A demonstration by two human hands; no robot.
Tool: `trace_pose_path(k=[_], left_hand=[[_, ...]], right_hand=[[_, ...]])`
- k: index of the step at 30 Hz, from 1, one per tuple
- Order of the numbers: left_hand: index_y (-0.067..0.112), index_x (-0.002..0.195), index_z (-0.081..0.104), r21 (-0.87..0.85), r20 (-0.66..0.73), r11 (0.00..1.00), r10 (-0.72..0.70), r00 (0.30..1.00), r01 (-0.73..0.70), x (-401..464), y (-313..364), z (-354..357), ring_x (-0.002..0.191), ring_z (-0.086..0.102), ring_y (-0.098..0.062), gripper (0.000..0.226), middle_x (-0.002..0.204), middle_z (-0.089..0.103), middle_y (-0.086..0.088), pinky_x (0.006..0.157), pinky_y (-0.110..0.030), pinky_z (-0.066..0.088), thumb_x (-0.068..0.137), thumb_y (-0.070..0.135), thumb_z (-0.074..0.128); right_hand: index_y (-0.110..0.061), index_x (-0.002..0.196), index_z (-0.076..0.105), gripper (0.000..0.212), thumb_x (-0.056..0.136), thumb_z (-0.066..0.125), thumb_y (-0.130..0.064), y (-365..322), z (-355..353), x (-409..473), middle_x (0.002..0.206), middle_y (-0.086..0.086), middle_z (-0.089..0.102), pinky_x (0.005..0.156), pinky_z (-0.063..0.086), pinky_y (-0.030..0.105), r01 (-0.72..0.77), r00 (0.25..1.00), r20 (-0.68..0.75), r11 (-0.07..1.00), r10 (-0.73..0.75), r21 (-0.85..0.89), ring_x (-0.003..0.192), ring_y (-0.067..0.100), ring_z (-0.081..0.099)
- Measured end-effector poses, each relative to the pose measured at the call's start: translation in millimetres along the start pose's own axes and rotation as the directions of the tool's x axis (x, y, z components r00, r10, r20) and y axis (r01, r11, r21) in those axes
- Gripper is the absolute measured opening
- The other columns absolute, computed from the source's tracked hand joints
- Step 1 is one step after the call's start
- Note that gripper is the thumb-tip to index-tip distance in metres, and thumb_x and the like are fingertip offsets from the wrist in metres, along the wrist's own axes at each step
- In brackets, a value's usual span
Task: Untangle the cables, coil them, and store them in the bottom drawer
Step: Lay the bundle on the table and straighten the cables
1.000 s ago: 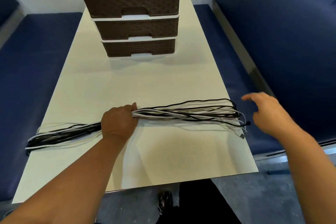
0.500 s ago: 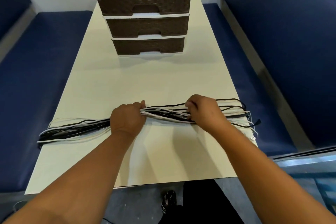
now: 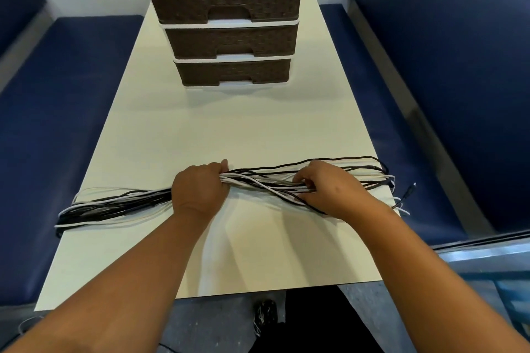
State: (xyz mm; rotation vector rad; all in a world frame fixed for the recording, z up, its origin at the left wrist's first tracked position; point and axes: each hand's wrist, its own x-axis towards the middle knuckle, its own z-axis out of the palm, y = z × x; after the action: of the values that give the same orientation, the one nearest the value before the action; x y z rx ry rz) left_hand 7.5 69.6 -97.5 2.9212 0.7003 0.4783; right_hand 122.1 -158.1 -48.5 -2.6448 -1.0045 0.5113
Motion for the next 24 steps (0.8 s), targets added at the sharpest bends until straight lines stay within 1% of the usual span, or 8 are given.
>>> trace_pose_path(k=[2,6,9,13,17,20,22,24], left_hand=[[0.013,0.063,0.07,0.007,-0.011,1.0,0.014,1.0,-0.014,0.1,-1.0,1.2,0.045,0.054,-0.035,0.039,0.048,0.059,-0.01,0.049,-0.027,0.03,0.094,0.03,0.054],[0.014,0.061,0.069,0.002,-0.009,1.0,0.011,1.0,-0.011,-0.3,-1.8,1.9,0.043,0.052,-0.033,0.037,0.046,0.057,-0.009,0.049,-0.026,0.028,0.093,0.028,0.058],[0.015,0.059,0.067,0.016,-0.015,1.0,0.016,1.0,-0.015,-0.2,-1.7,3.1,0.041,0.05,-0.032,0.038,0.044,0.056,-0.008,0.048,-0.025,0.027,0.092,0.029,0.057],[0.015,0.057,0.066,0.024,-0.021,1.0,0.01,1.0,-0.01,0.9,-2.0,3.9,0.04,0.05,-0.032,0.041,0.044,0.055,-0.008,0.048,-0.024,0.029,0.092,0.031,0.054],[0.015,0.058,0.067,0.009,-0.018,1.0,0.017,1.0,-0.017,0.8,-2.4,4.9,0.041,0.05,-0.032,0.04,0.044,0.055,-0.008,0.048,-0.025,0.03,0.091,0.032,0.052],[0.016,0.056,0.066,0.019,-0.011,1.0,0.018,1.0,-0.018,1.2,-3.0,5.0,0.038,0.049,-0.031,0.038,0.042,0.054,-0.007,0.048,-0.023,0.027,0.089,0.031,0.055],[0.016,0.057,0.067,0.022,-0.005,0.999,0.023,1.0,-0.023,1.1,-3.5,5.0,0.037,0.049,-0.03,0.033,0.042,0.054,-0.007,0.048,-0.022,0.026,0.088,0.026,0.063],[0.015,0.057,0.067,0.022,-0.004,0.999,0.033,0.999,-0.033,1.4,-3.8,5.1,0.037,0.048,-0.029,0.031,0.042,0.054,-0.007,0.048,-0.023,0.025,0.086,0.023,0.068]], right_hand=[[-0.028,0.102,0.068,0.015,0.089,0.064,-0.032,2.8,0.9,-0.8,0.096,-0.008,0.052,0.07,0.038,0.028,0.071,0.997,-0.04,0.997,-0.072,-0.025,0.098,0.019,0.055],[-0.025,0.088,0.067,0.012,0.088,0.062,-0.036,9.9,-9.8,-3.1,0.085,-0.008,0.061,0.069,0.035,0.029,0.154,0.987,-0.044,0.987,-0.155,-0.039,0.083,0.016,0.052],[-0.017,0.071,0.054,0.039,0.088,0.062,-0.051,16.0,-31.4,-5.0,0.062,-0.005,0.051,0.055,0.031,0.032,0.057,0.998,0.036,0.996,-0.059,0.065,0.062,0.017,0.047],[-0.009,0.061,0.047,0.064,0.076,0.063,-0.069,35.1,-56.6,-2.9,0.055,0.001,0.038,0.054,0.026,0.031,-0.052,0.995,0.085,0.998,0.048,0.041,0.054,0.017,0.037],[-0.015,0.054,0.034,0.057,0.079,0.072,-0.05,68.4,-77.3,-7.4,0.049,-0.005,0.029,0.053,0.025,0.031,-0.149,0.986,0.089,0.987,0.143,0.063,0.051,0.015,0.028],[-0.015,0.055,0.042,0.039,0.081,0.067,-0.029,85.2,-77.5,-8.4,0.051,-0.001,0.039,0.054,0.029,0.031,-0.207,0.978,-0.006,0.978,0.207,-0.01,0.051,0.017,0.035],[-0.015,0.058,0.046,0.037,0.084,0.063,-0.035,87.9,-74.6,-6.6,0.054,0.002,0.049,0.059,0.03,0.031,-0.261,0.964,-0.079,0.959,0.253,-0.113,0.054,0.02,0.043],[-0.014,0.058,0.043,0.05,0.084,0.064,-0.05,90.1,-73.8,-6.0,0.054,0.006,0.05,0.057,0.03,0.032,-0.308,0.947,-0.122,0.948,0.297,-0.08,0.055,0.023,0.046]])
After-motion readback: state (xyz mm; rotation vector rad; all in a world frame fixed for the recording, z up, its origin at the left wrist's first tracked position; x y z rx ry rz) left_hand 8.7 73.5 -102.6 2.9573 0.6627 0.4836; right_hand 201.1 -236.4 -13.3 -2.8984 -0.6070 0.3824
